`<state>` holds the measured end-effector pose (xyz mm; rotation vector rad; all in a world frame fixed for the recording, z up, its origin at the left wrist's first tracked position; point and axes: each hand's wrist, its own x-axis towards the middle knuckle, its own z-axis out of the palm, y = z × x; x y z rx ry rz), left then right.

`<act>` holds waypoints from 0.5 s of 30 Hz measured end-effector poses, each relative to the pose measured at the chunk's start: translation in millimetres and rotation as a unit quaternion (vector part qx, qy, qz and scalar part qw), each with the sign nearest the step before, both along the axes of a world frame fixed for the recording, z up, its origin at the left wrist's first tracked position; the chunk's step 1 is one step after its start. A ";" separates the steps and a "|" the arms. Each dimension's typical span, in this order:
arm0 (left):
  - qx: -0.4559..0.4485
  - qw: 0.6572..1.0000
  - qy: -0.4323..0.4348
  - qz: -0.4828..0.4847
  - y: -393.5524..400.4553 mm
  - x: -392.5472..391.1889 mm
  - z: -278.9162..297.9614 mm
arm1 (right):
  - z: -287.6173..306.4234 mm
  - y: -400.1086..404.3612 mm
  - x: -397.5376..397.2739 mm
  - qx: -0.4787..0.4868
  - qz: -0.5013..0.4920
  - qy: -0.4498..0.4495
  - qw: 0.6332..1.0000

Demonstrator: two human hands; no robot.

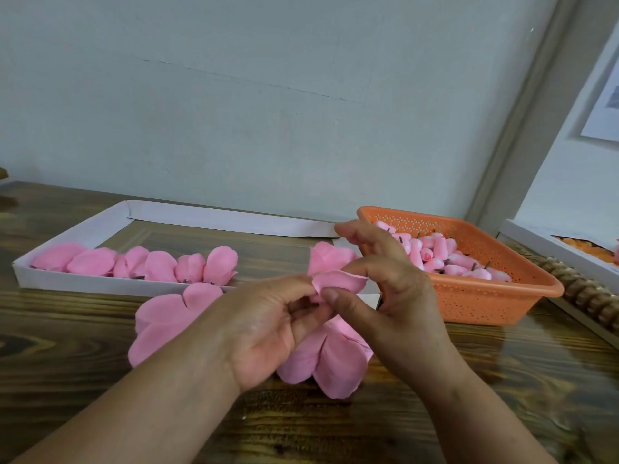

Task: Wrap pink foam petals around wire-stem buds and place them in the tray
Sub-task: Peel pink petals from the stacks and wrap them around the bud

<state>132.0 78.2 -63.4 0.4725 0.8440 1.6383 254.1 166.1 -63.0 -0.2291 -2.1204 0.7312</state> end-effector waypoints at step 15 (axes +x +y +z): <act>0.070 0.992 0.104 0.010 -4.2 0.3 3.8 | 4.3 -1.9 -0.7 -0.081 -0.035 0.031 0.996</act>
